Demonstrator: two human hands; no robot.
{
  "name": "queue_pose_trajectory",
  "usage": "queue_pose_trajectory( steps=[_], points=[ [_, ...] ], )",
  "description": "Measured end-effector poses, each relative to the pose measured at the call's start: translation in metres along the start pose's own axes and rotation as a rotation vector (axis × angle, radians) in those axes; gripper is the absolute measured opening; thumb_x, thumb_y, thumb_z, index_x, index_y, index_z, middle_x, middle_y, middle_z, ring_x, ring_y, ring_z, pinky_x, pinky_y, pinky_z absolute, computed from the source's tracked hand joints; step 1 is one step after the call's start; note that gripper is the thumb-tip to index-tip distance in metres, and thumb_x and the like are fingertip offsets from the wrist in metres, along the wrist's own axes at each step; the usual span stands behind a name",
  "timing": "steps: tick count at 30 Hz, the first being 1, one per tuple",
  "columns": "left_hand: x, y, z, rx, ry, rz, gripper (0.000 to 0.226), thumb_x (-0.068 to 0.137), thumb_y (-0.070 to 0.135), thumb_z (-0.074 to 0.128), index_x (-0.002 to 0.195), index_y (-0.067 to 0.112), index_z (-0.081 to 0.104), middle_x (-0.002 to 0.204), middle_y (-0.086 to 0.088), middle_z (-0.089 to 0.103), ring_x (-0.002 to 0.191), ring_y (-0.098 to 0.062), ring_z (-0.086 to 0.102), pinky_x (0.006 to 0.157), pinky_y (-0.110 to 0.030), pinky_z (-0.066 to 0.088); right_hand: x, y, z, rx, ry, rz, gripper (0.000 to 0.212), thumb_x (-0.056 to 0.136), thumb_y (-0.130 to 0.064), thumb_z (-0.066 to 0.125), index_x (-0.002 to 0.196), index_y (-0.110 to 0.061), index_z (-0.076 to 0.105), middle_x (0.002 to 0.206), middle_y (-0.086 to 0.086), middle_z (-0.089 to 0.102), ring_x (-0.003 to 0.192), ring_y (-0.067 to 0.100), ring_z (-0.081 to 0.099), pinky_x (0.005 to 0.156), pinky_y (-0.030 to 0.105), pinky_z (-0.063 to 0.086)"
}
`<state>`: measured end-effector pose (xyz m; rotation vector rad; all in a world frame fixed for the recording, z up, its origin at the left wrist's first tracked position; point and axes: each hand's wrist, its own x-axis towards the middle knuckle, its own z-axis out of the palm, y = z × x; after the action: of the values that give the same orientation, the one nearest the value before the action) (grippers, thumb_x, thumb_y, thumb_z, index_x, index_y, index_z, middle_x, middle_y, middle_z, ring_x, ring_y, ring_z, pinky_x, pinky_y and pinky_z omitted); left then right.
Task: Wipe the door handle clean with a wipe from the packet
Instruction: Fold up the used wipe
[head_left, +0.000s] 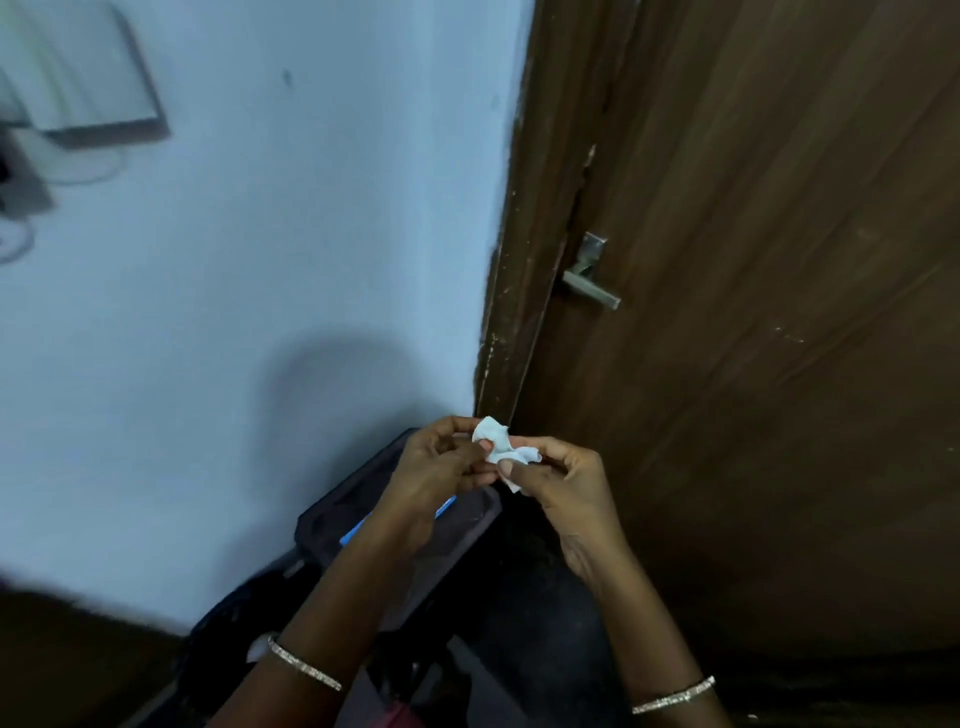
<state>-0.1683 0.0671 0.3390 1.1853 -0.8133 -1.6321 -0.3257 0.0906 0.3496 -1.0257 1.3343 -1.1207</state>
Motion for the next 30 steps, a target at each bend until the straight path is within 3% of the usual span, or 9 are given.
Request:
queue_pose_trajectory(
  steps=[4,7,11,13,18,22,26,30],
  points=[
    [-0.062,-0.022,-0.043,-0.034,0.100,-0.052,0.017,0.093,-0.001,0.063,0.108,0.001,0.070,0.086,-0.009,0.076,0.068,-0.013,0.074,0.063,-0.022,0.059,-0.038,0.037,0.037,-0.063,-0.074,0.069,0.014,0.084,-0.007,0.077,0.098,-0.009,0.079,0.087,0.009,0.079,0.079,0.021,0.077,0.066,0.032,0.063],
    [-0.110,-0.047,-0.081,-0.028,0.245,-0.111,0.019,0.093,-0.004,0.061,0.112,-0.007,0.066,0.086,-0.014,0.071,0.058,-0.010,0.070,0.060,-0.021,0.060,-0.070,0.073,0.072,-0.149,-0.123,0.074,0.012,0.084,-0.010,0.078,0.096,-0.010,0.078,0.082,0.011,0.078,0.069,0.019,0.073,0.057,0.029,0.060],
    [-0.168,-0.079,-0.138,-0.047,0.402,-0.227,0.024,0.093,-0.001,0.063,0.116,-0.007,0.065,0.095,-0.018,0.069,0.071,-0.019,0.065,0.074,-0.029,0.059,-0.113,0.121,0.125,-0.311,-0.228,0.104,0.016,0.082,-0.014,0.080,0.094,-0.007,0.072,0.084,0.016,0.077,0.081,0.032,0.075,0.073,0.049,0.062],
    [-0.187,-0.093,-0.168,-0.056,0.458,-0.274,0.025,0.093,0.000,0.064,0.116,-0.008,0.065,0.093,-0.017,0.069,0.074,-0.021,0.064,0.076,-0.030,0.058,-0.129,0.140,0.151,-0.390,-0.286,0.124,0.014,0.081,-0.017,0.080,0.089,-0.009,0.073,0.080,0.013,0.077,0.079,0.029,0.075,0.075,0.051,0.061],
    [-0.205,-0.125,-0.243,-0.010,0.593,-0.403,0.024,0.093,0.001,0.065,0.116,-0.006,0.066,0.090,-0.017,0.068,0.066,-0.017,0.062,0.061,-0.025,0.057,-0.147,0.174,0.214,-0.591,-0.325,0.114,0.010,0.077,-0.024,0.081,0.082,-0.016,0.079,0.077,0.000,0.077,0.076,0.016,0.072,0.077,0.040,0.059],
    [-0.192,-0.143,-0.303,0.068,0.657,-0.479,0.016,0.093,0.001,0.063,0.109,-0.002,0.067,0.090,-0.019,0.067,0.062,-0.016,0.061,0.054,-0.023,0.055,-0.138,0.204,0.269,-0.707,-0.327,0.170,0.010,0.077,-0.023,0.081,0.082,-0.014,0.078,0.079,0.004,0.078,0.080,0.021,0.073,0.077,0.032,0.057],
    [-0.165,-0.155,-0.363,0.112,0.747,-0.557,0.017,0.090,0.000,0.062,0.104,0.006,0.068,0.086,-0.011,0.070,0.062,-0.016,0.064,0.056,-0.028,0.056,-0.116,0.232,0.325,-0.768,-0.284,0.204,0.011,0.078,-0.022,0.079,0.085,-0.013,0.077,0.082,0.007,0.078,0.083,0.023,0.073,0.073,0.026,0.052],
    [-0.138,-0.158,-0.416,0.220,0.744,-0.567,0.018,0.091,0.009,0.060,0.108,0.009,0.067,0.088,-0.010,0.072,0.066,-0.016,0.066,0.060,-0.028,0.057,-0.087,0.264,0.366,-0.757,-0.274,0.277,0.029,0.081,-0.019,0.078,0.104,-0.001,0.074,0.102,0.016,0.076,0.098,0.029,0.071,0.086,0.029,0.051]
  ],
)
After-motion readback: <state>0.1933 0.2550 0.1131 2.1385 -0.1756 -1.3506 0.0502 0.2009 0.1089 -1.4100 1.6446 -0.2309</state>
